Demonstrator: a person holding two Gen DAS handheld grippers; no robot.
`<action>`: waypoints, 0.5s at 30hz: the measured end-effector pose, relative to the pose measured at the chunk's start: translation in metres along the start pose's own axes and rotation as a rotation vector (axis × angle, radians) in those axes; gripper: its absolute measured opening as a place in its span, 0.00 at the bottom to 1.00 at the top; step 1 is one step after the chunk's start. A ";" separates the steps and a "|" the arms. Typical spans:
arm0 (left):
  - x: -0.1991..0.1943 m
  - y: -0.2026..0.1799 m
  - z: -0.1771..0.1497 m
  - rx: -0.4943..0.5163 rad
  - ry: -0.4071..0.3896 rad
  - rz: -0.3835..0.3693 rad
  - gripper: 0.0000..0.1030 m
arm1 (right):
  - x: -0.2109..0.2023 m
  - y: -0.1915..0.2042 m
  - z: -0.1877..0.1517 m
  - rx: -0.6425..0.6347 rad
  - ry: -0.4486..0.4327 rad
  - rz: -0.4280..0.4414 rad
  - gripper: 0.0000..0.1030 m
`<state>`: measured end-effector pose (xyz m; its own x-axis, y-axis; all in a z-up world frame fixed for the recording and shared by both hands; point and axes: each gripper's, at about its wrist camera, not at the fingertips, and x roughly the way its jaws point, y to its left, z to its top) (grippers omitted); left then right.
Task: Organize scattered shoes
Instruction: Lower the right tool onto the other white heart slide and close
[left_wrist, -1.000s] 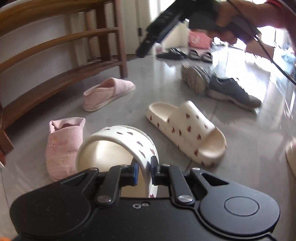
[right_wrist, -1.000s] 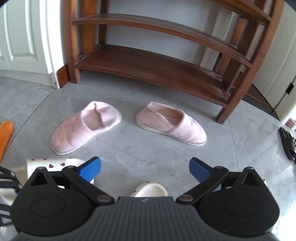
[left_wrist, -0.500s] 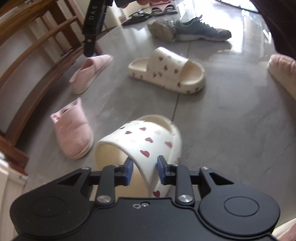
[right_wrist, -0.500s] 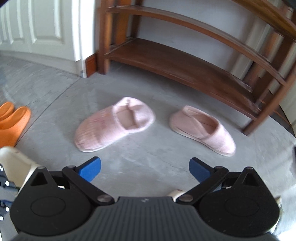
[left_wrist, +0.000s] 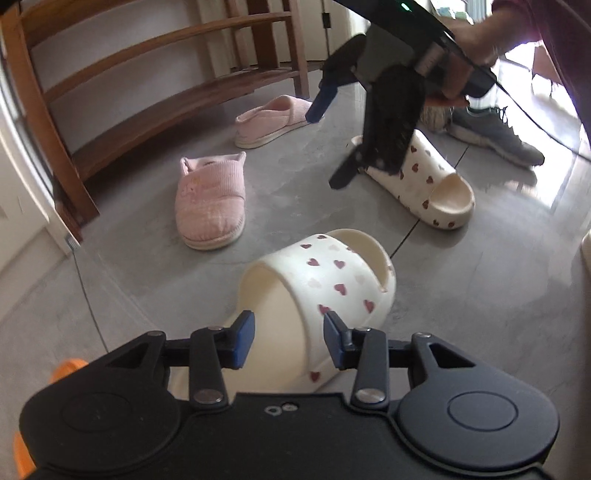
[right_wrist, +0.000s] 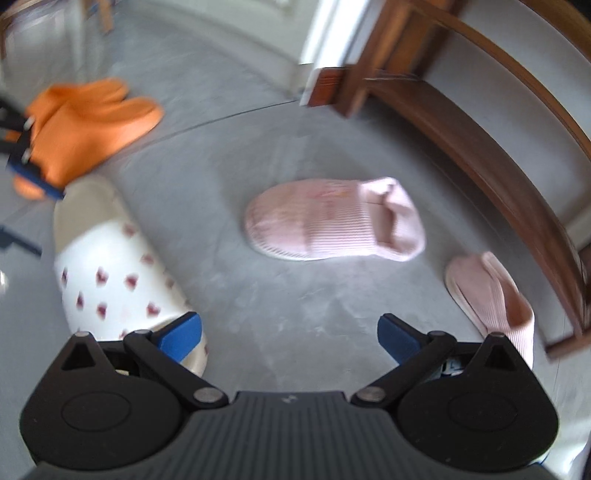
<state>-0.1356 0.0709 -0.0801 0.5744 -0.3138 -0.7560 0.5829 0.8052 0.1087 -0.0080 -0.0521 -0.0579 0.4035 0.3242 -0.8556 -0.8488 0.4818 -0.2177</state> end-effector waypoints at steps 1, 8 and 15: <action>-0.001 -0.001 -0.002 -0.022 -0.002 -0.003 0.39 | 0.001 0.004 -0.001 -0.030 0.003 0.007 0.99; -0.007 -0.005 -0.010 -0.087 -0.013 0.006 0.39 | 0.011 0.046 -0.023 -0.370 -0.042 0.087 0.98; -0.019 -0.001 -0.015 -0.172 -0.028 0.046 0.41 | 0.035 0.071 -0.043 -0.670 -0.185 0.104 0.74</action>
<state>-0.1559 0.0834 -0.0754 0.6151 -0.2870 -0.7343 0.4505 0.8923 0.0287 -0.0688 -0.0420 -0.1231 0.3101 0.5032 -0.8066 -0.8899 -0.1449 -0.4325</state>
